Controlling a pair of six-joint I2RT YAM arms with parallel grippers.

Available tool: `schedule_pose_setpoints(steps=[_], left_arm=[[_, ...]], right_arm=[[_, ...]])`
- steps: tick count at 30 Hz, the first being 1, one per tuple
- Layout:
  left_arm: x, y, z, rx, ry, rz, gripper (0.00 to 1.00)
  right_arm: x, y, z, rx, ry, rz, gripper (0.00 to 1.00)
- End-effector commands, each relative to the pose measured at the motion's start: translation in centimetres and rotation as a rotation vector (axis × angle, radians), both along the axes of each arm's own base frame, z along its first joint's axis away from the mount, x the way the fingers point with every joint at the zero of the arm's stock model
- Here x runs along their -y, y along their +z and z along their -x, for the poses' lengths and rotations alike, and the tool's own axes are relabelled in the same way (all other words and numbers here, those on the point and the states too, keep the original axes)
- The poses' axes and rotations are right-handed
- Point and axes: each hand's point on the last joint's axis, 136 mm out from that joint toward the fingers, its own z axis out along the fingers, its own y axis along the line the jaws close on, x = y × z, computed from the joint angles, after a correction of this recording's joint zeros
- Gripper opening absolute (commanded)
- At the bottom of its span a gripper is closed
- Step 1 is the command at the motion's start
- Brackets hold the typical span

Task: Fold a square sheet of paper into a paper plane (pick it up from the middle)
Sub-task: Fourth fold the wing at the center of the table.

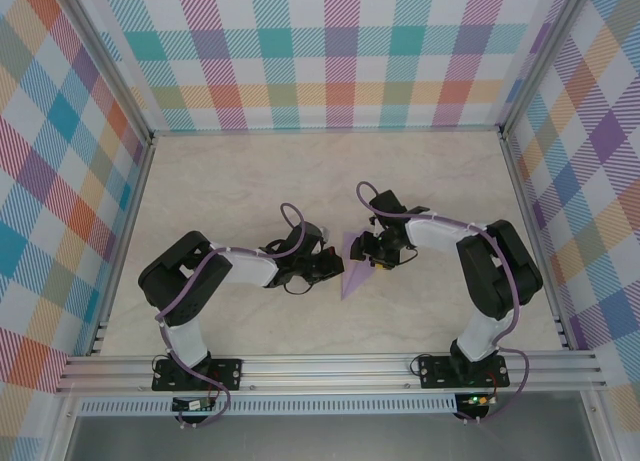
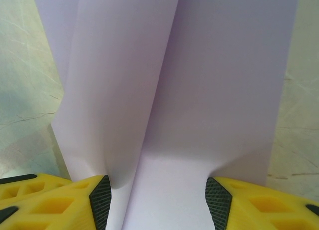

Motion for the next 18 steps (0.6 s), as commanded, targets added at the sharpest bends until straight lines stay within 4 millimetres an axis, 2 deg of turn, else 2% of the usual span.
schedule_pose_setpoints(steps=[1,18], left_arm=[[-0.9,-0.9,-0.3,-0.010,0.015,-0.036,0.00],[-0.4,-0.6,-0.8,0.005,-0.007,-0.036,0.01]], right_arm=[[2.0,-3.2,1.4,-0.078,-0.016,0.127,0.57],[2.4,-4.1,1.9,-0.114,-0.034,0.181,0.56]])
